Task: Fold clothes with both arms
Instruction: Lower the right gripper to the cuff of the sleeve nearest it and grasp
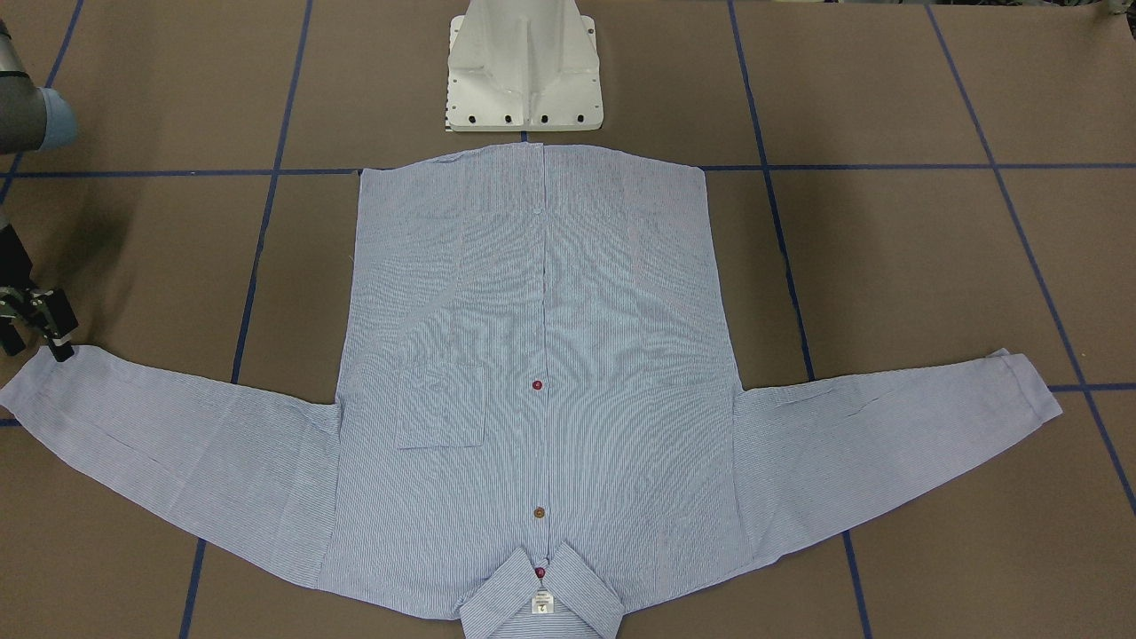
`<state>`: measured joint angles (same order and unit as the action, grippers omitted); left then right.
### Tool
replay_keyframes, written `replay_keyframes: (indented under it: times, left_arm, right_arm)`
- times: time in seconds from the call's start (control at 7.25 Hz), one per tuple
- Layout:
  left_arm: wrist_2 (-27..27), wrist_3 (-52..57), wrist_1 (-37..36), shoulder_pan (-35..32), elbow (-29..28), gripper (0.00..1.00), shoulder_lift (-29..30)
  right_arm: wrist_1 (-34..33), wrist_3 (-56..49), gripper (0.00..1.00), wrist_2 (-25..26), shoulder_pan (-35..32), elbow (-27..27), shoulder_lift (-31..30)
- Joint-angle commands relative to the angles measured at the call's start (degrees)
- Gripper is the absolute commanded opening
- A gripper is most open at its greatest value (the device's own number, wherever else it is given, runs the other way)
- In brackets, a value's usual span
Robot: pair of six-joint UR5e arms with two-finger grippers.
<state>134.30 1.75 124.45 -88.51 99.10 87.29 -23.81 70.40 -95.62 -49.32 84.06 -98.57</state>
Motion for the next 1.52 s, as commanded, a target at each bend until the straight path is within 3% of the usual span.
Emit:
replay_keyframes:
  times: [0.0, 0.55, 0.83, 0.96, 1.38]
  left_arm:
    - [-0.09, 0.01, 0.00, 0.00, -0.05, 1.00, 0.07]
    - [0.00, 0.01, 0.00, 0.00, -0.31, 1.00, 0.07]
    - [0.00, 0.01, 0.00, 0.00, -0.40, 1.00, 0.07]
    - [0.00, 0.01, 0.00, 0.00, -0.40, 1.00, 0.07]
    - [0.00, 0.01, 0.00, 0.00, -0.40, 1.00, 0.07]
  right_arm:
    - [0.08, 0.27, 0.65, 0.17, 0.45, -0.38, 0.31]
    - [2.45, 0.36, 0.61, 0.26, 0.54, -0.56, -1.01]
    - [2.45, 0.44, 0.06, 0.26, 0.54, -0.65, -0.93]
    - [2.45, 0.36, 0.00, 0.26, 0.54, -0.65, -0.93]
    - [2.45, 0.27, 0.00, -0.44, 0.36, 1.88, -0.84]
